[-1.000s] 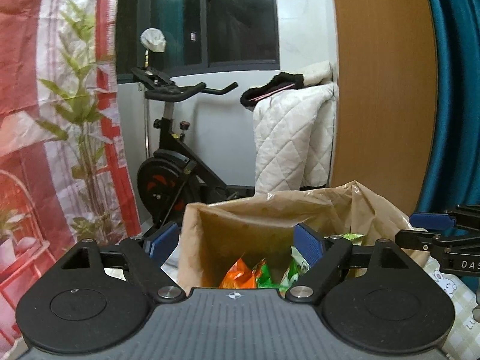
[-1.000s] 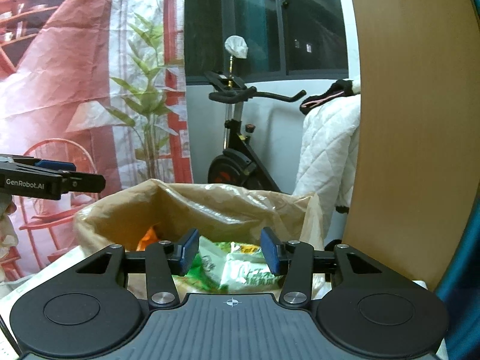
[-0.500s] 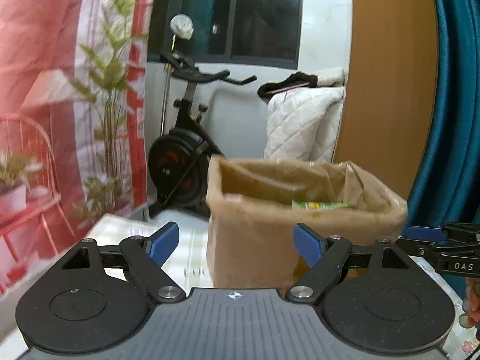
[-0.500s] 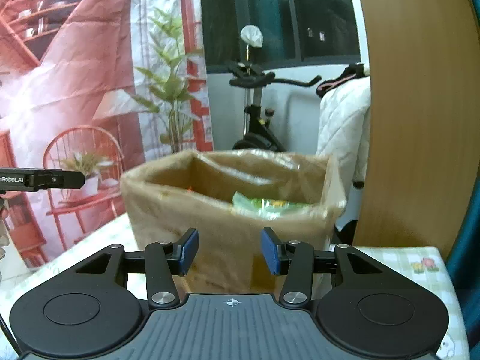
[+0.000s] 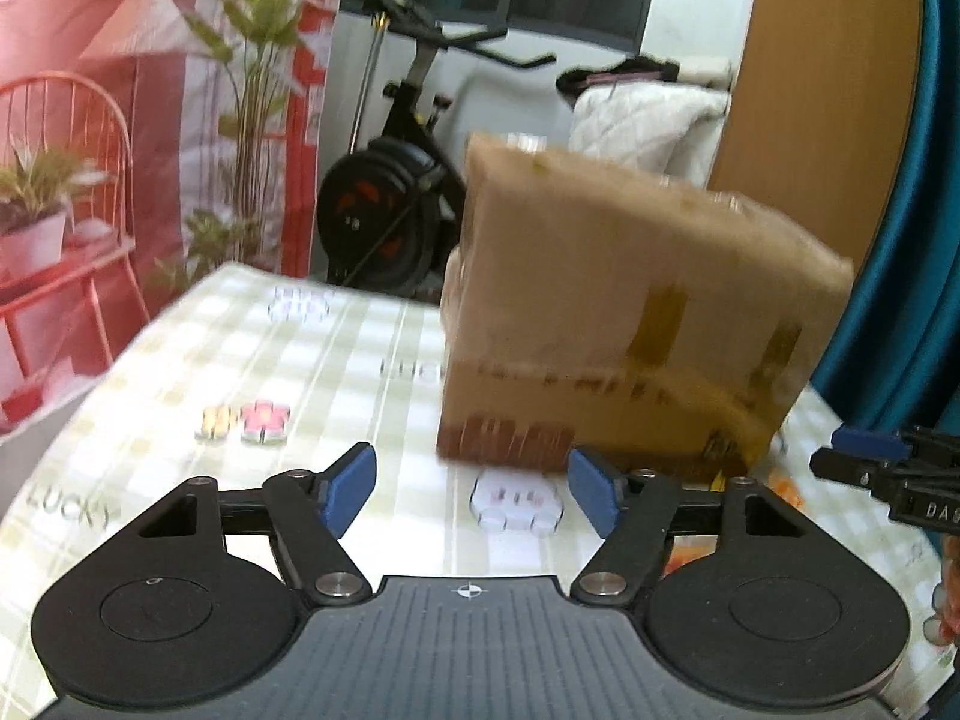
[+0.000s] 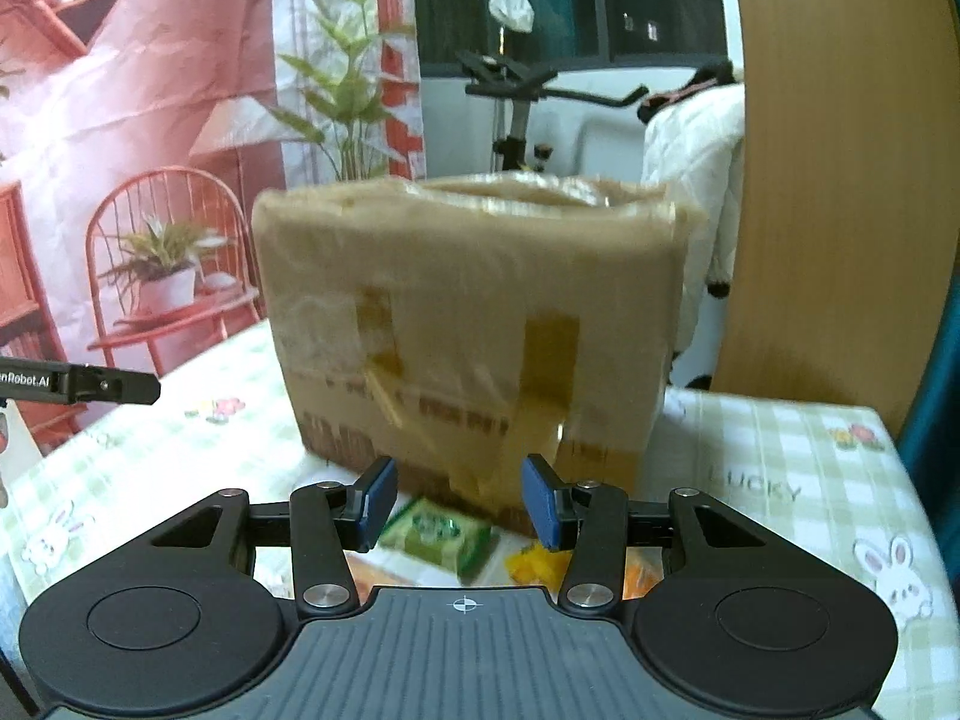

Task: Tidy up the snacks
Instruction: 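Withdraw both tools from the box back toward the snack pile, then grasp the red jerky packet with left tool while right tool grasps the bread pack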

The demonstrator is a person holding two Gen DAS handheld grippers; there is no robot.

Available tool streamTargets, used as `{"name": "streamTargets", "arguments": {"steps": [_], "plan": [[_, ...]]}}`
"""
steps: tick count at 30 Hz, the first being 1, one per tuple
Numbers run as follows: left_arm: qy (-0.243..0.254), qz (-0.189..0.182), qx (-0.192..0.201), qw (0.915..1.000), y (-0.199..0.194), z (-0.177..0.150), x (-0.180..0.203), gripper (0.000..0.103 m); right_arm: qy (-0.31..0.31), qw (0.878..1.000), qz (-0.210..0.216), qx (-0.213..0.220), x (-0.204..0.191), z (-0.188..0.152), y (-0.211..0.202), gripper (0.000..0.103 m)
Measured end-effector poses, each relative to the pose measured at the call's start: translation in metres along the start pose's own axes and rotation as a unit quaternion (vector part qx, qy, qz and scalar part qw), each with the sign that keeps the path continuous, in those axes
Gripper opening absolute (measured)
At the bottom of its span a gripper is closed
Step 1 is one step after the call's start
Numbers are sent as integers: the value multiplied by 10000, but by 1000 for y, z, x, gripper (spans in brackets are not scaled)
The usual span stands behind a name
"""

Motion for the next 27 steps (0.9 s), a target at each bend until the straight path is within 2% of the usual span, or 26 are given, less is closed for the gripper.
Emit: {"name": "streamTargets", "arguments": {"steps": [6, 9, 12, 14, 16, 20, 24, 26, 27], "plan": [[54, -2, -335, 9994, 11, -26, -4, 70, -82, 9997, 95, -206, -16, -22, 15, 43], [193, -38, -406, 9990, 13, -38, 2, 70, -152, 9992, 215, -314, -29, -32, 22, 48], [282, -96, -483, 9984, 15, -48, 6, 70, -117, 9984, 356, -425, -41, -41, 30, 56], [316, -98, -524, 9981, 17, -51, 7, 69, -110, 9980, 395, -485, -46, -44, 35, 68], [329, -97, -535, 9980, 18, -53, 9, 68, -144, 9976, 386, -547, -51, -48, 40, 73], [332, -95, -543, 9979, 18, -55, 9, 66, -71, 9972, 382, -637, -55, -57, 47, 80], [319, -37, -590, 9977, 23, -59, 10, 65, 410, 9967, 240, -663, -54, -61, 53, 85], [275, -22, -608, 9978, 24, -60, 9, 64, 489, 9962, 201, -685, -58, -61, 59, 96], [269, -16, -601, 9978, 23, -60, 9, 64, 444, 9962, 153, -731, -61, -61, 63, 96]]}}
Point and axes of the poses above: each gripper's, at about its wrist camera, not at the fingertips, and y roughly the way its jaws point, x to its right, z to its top, the point moved 6 cm from there along y, roughly the way its jaws point, and after that the axes turned 5 degrees about -y, right-handed, at the moved point
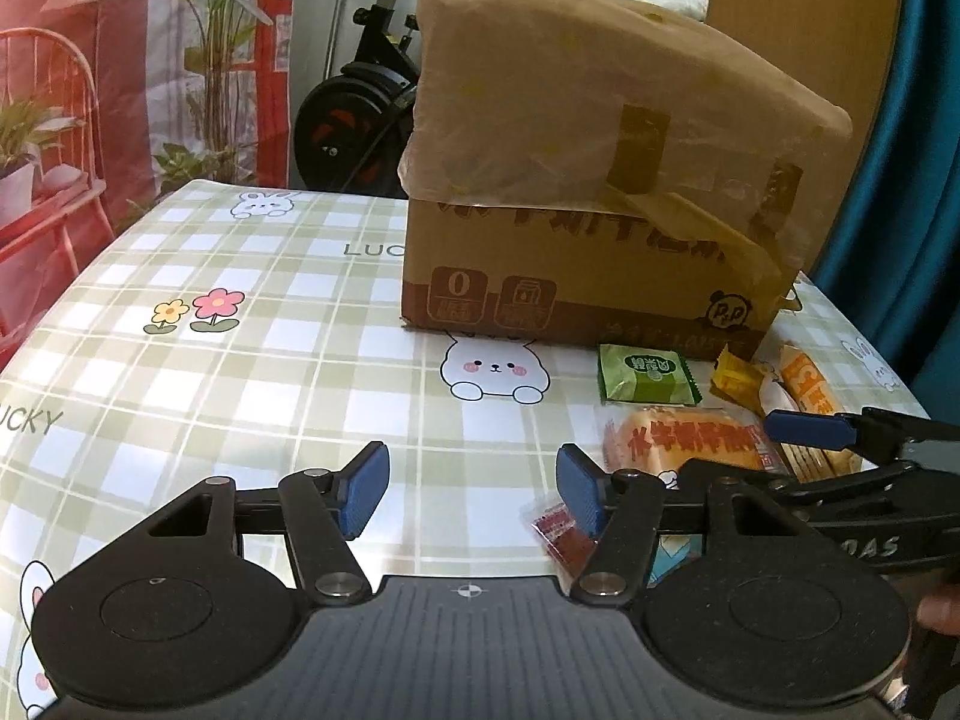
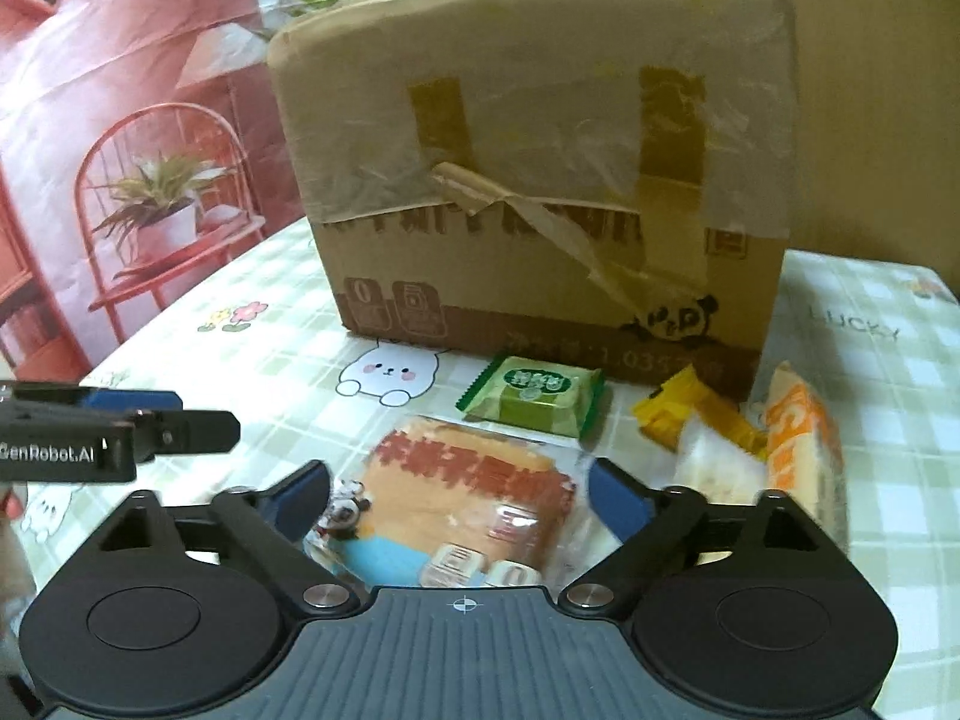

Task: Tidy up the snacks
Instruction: 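Grasp the red jerky packet with left tool while right tool grasps the bread pack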

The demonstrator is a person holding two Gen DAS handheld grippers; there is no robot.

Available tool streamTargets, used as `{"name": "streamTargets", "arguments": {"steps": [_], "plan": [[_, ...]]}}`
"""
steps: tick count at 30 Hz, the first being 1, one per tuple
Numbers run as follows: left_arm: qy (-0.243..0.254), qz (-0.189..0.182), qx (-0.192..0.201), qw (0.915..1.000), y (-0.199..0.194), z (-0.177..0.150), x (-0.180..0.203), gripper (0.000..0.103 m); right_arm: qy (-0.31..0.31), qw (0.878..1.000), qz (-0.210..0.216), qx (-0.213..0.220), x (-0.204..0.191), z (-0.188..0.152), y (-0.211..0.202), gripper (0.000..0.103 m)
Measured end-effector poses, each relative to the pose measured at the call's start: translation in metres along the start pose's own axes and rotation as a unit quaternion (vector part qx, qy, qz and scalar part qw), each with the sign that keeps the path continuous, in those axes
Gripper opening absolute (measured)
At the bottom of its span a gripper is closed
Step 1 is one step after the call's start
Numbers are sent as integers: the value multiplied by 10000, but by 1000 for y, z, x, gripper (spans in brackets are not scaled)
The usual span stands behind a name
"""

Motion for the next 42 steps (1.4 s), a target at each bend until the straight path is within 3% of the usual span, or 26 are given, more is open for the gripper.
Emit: {"name": "streamTargets", "arguments": {"steps": [7, 10, 16, 19, 30, 42], "plan": [[-75, 92, -11, 9999, 1, 0, -6, 63, -130, 9984, -435, -335, -11, -5, 23, 102], [-79, 91, -35, 9999, 1, -1, -6, 61, -176, 9986, -438, -239, -11, -8, 22, 102], [-61, 68, -89, 9999, 1, -5, -3, 61, -208, 9997, -132, 51, -3, -14, 6, 81], [-18, 57, -167, 9998, 3, -9, 1, 61, -119, 9993, -255, 251, 10, -17, -3, 78], [153, -241, -500, 9983, 13, -22, 29, 61, -162, 9974, -347, 615, 28, -28, -8, 79], [-68, -145, -901, 9958, 41, -23, 36, 63, -44, 9964, -438, 724, 29, -31, -13, 82]]}}
Point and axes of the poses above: each gripper's, at about its wrist camera, not at the fingertips, and y roughly the way its jaws point, x to its right, z to its top, the point moved 6 cm from there along y, roughly the way its jaws point, and after that the axes turned 5 degrees about -y, right-handed, at the moved point
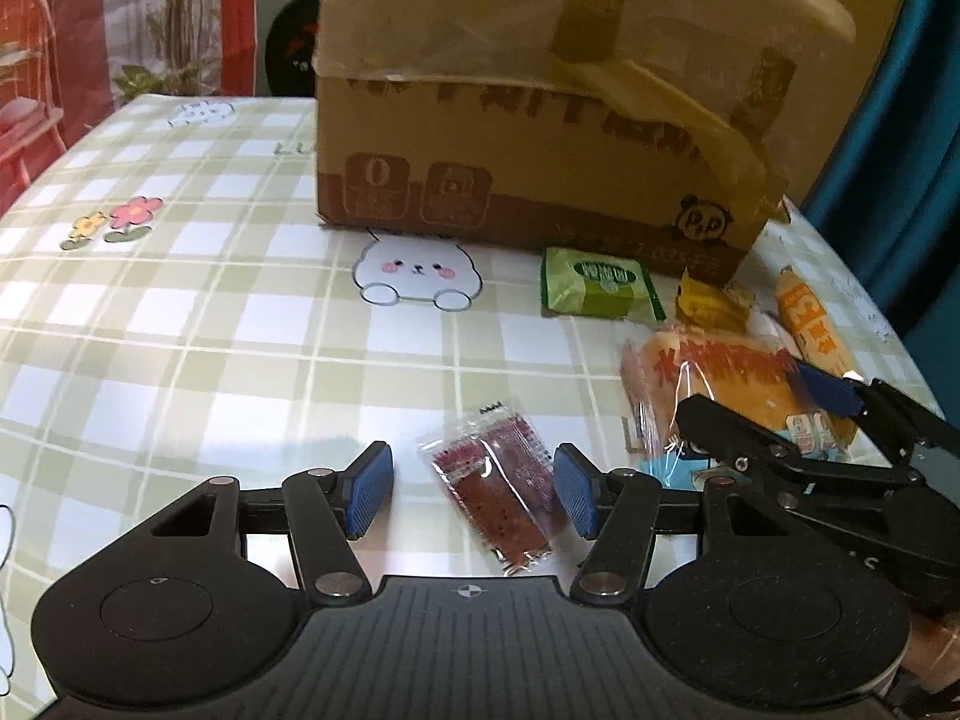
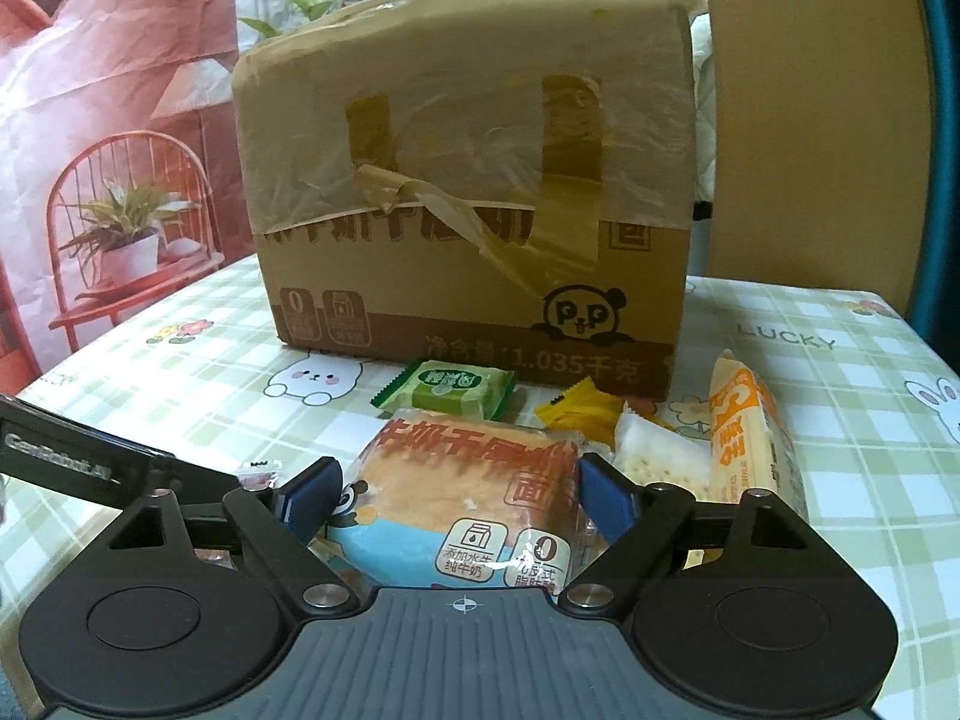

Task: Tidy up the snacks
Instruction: 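Grasp the red jerky packet with left tool while right tool grasps the bread pack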

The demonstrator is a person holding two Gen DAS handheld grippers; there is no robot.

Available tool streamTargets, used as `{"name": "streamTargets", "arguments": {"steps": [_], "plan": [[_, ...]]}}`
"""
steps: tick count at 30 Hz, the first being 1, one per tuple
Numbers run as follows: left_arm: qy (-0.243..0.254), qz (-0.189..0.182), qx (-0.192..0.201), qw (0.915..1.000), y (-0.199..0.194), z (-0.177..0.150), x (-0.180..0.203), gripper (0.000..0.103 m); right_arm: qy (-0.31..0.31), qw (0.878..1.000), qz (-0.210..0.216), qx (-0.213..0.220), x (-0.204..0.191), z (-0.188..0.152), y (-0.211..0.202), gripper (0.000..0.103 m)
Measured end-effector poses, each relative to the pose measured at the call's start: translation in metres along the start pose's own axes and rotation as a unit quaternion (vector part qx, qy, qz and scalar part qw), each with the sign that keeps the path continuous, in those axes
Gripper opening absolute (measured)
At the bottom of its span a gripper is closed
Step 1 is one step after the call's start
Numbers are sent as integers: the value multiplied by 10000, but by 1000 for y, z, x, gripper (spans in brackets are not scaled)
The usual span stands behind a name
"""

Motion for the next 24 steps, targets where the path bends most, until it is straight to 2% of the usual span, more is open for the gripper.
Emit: {"name": "streamTargets", "arguments": {"steps": [2, 7, 8, 11, 24], "plan": [[178, 77, 30, 9998, 2, -1, 6, 69, 77, 10000, 41, 15, 1, 0, -1, 82], [744, 305, 78, 9967, 4, -8, 17, 74, 220, 9997, 113, 38, 4, -1, -2, 82], [853, 398, 90, 9955, 4, -10, 17, 78, 211, 9997, 108, 33, 3, -1, -2, 82], [697, 471, 84, 9964, 3, -12, 9, 85, 196, 9998, 96, 24, 2, -1, -1, 82], [483, 658, 77, 9966, 0, -7, -9, 86, 186, 9998, 87, 15, 1, -1, -1, 82]]}}
Point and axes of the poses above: each gripper's, at about its wrist camera, not at the fingertips, and y roughly the way its jaws point, x to its right, z to its top, the point moved 6 cm from there along y, roughly the way its jaws point, and after that the axes turned 5 degrees about -y, right-handed, at the moved point
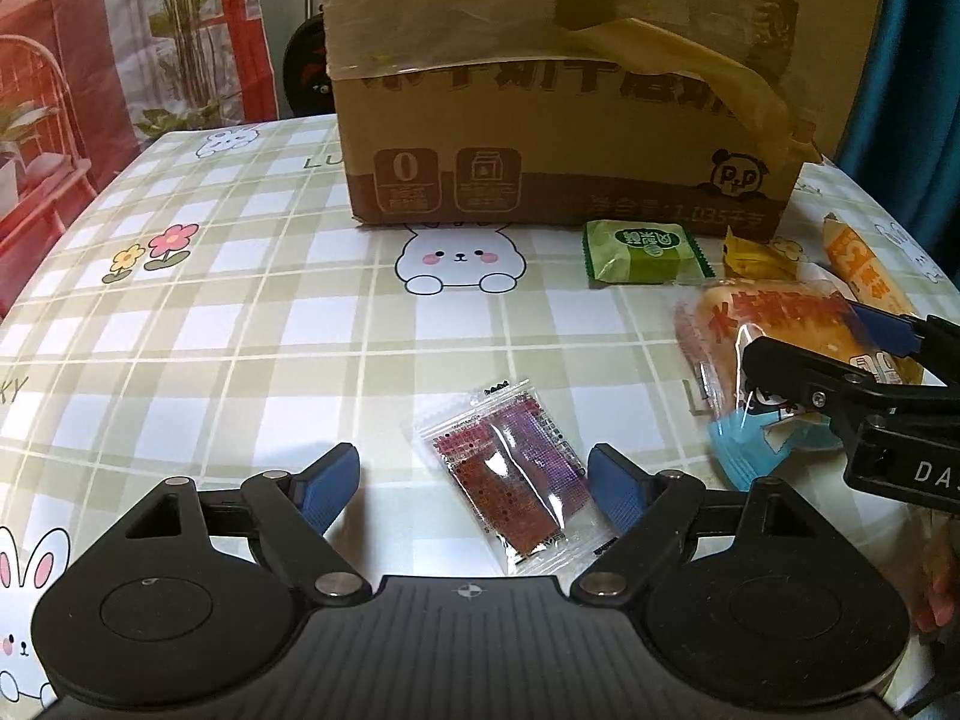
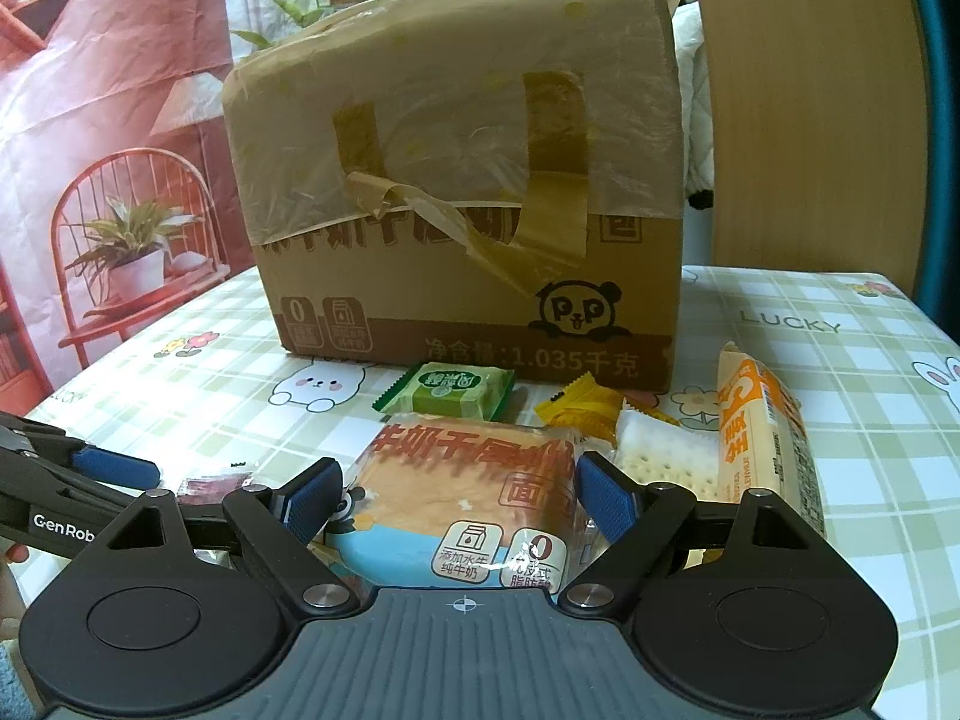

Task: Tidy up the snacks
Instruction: 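Grasp the red jerky packet with left tool while right tool grasps the bread pack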

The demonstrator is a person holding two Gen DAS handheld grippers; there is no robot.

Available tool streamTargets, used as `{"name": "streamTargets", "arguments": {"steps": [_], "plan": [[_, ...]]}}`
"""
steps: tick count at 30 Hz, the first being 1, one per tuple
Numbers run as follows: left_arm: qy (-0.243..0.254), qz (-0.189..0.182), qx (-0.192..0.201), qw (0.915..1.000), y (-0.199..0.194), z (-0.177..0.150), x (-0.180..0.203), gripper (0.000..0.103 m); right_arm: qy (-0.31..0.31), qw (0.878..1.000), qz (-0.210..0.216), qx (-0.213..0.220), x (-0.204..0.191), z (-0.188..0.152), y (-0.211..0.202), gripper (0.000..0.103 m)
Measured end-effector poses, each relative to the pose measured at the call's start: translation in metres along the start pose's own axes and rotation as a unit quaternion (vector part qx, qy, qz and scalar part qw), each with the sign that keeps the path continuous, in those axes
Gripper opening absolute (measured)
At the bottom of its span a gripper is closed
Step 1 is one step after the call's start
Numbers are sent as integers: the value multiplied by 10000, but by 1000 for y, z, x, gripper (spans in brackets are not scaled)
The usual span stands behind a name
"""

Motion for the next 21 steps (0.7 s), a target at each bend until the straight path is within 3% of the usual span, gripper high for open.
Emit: {"name": "streamTargets", "arguments": {"steps": [3, 8, 11, 21], "plan": [[-138, 19, -79, 9999, -3, -1, -6, 82, 0, 10000, 0, 0, 0, 0, 0, 82], [-323, -252, -169, 9990, -11, -3, -8, 59, -1, 10000, 0, -1, 0, 0, 0, 83], [-271, -322, -160, 9990, -12, -5, -4, 54, 1, 10000, -2, 0, 0, 0, 0, 83], [-344, -350, 30, 9988, 1, 9, -8, 48, 2, 10000, 0, 1, 0, 0, 0, 83]]}}
Point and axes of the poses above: each gripper's, at about its wrist camera, not at the fingertips, and y roughly the way its jaws point, x to its right, z to its top, the point moved 6 cm from there along y, roughly the way its jaws point, and after that the axes turned 5 degrees about -y, right-handed, at the moved point
